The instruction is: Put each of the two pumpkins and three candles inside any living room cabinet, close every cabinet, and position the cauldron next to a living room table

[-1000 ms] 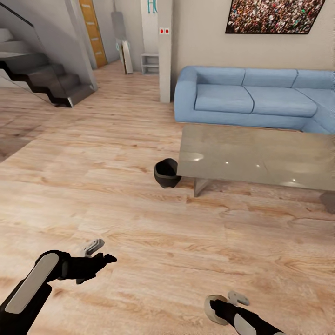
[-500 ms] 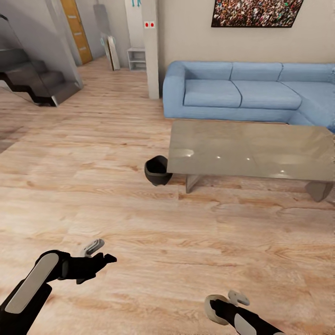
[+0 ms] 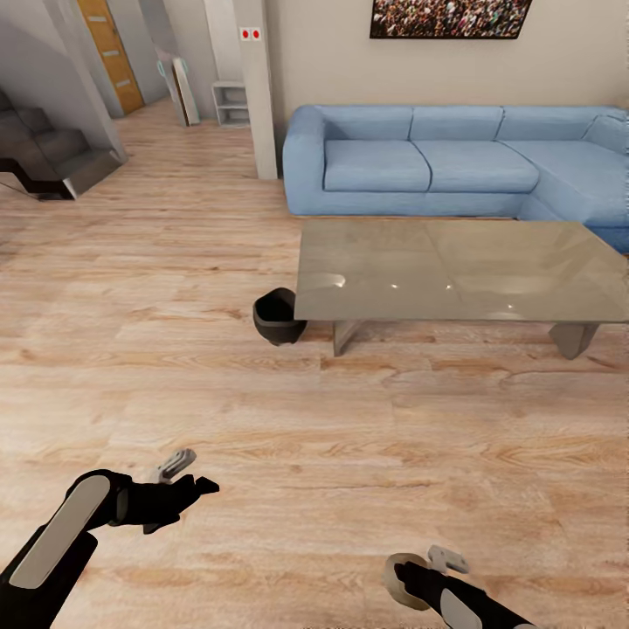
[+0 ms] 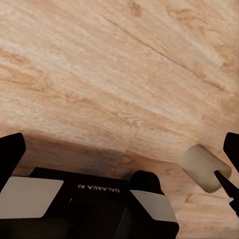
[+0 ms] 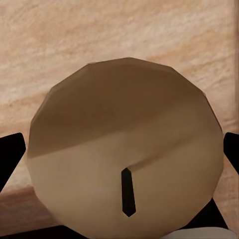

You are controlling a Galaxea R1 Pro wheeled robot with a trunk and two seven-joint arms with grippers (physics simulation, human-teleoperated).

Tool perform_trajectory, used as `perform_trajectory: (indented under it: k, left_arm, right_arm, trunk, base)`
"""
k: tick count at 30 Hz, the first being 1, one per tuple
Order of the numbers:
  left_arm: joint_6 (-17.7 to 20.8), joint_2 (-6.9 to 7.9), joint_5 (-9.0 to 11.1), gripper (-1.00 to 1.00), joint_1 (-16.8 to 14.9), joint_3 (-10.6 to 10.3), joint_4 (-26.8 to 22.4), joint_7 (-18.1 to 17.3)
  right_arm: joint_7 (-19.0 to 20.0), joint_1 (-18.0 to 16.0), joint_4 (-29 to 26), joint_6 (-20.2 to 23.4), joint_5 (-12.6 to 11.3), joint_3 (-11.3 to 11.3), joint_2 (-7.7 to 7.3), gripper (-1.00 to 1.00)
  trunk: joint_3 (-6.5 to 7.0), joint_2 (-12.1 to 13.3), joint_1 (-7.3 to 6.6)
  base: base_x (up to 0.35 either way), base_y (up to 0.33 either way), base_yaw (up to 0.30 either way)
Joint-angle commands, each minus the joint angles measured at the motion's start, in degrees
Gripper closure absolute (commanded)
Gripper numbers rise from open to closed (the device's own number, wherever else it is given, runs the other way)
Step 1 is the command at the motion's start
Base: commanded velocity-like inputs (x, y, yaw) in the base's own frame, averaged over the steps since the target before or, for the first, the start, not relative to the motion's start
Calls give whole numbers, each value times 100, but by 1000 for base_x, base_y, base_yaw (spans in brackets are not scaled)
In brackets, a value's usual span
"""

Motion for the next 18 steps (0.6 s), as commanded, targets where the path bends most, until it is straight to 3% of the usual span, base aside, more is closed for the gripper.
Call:
perform_trajectory:
  k: [1, 18]
  left_arm:
    - [-3, 4, 58, -100, -2, -9, -7, 59]
    - [-3, 4, 57, -100, -2, -12, -6, 61]
  right_arm:
    - [-9, -3, -12, 19, -29, 28, -6, 100]
    - [-11, -3, -20, 22, -32, 28, -5, 100]
  trunk:
    - [-12, -2, -1]
    - [-111, -2, -1]
  base:
    - [0, 0, -156]
    - [0, 0, -199]
